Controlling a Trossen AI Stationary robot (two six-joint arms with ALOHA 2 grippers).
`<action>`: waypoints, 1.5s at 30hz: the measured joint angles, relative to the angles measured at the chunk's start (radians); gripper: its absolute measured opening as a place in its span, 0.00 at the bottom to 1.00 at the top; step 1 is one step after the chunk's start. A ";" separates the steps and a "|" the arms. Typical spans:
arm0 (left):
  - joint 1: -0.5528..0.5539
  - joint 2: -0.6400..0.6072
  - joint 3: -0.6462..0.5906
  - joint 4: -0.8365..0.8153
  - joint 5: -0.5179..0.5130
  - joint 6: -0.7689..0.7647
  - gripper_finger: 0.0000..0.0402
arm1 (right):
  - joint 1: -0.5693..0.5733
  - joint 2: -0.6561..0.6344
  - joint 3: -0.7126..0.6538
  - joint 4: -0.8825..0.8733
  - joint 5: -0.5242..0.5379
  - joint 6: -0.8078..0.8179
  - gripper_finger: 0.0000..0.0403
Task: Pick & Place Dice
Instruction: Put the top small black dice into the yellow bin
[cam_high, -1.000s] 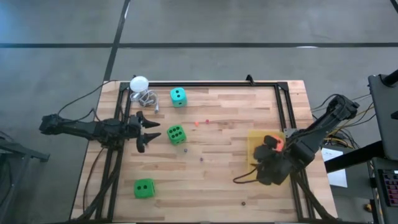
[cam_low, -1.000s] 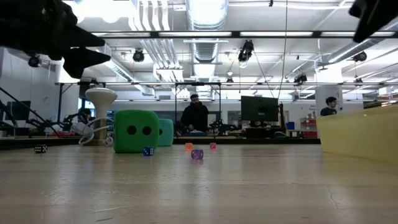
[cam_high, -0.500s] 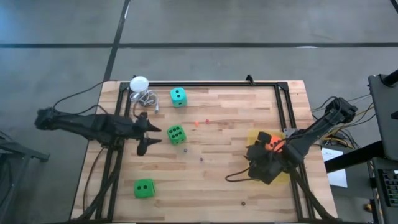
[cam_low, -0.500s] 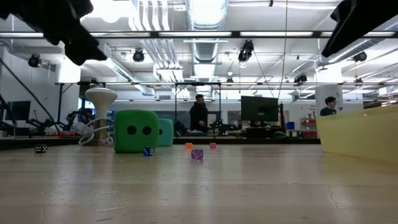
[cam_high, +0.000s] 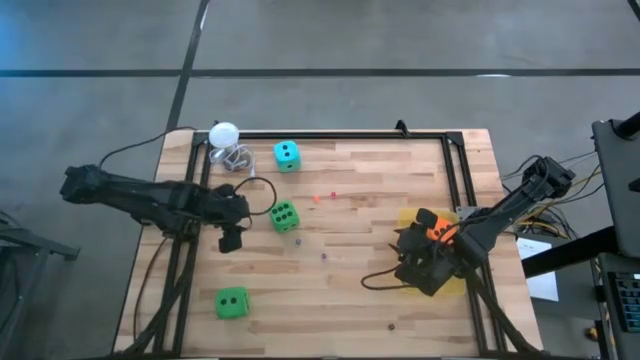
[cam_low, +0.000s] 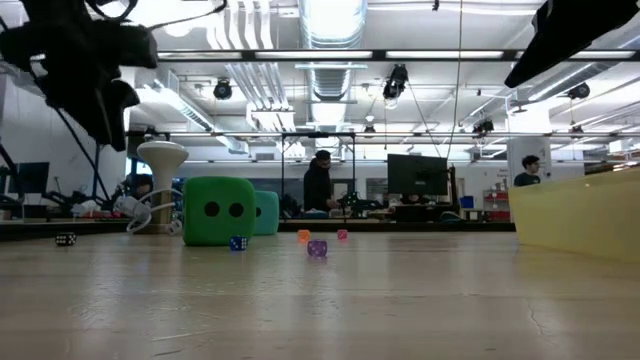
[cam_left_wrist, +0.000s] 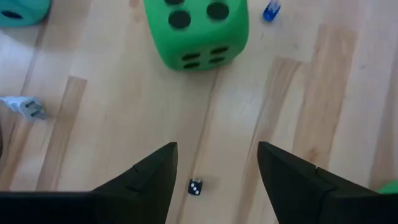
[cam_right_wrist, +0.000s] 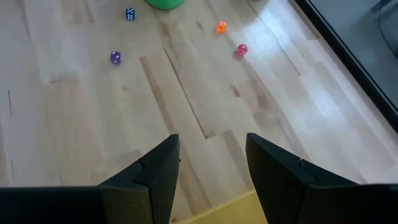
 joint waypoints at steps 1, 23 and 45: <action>0.000 0.005 -0.007 -0.002 0.000 -0.002 0.55 | 0.000 0.000 0.000 0.000 0.000 -0.008 0.44; 0.079 0.129 -0.038 -0.132 0.105 -0.224 0.56 | 0.000 0.000 -0.011 0.008 0.002 -0.050 0.44; 0.106 0.406 -0.054 -0.060 0.098 -0.047 0.61 | 0.007 0.000 -0.068 0.016 -0.013 0.000 0.44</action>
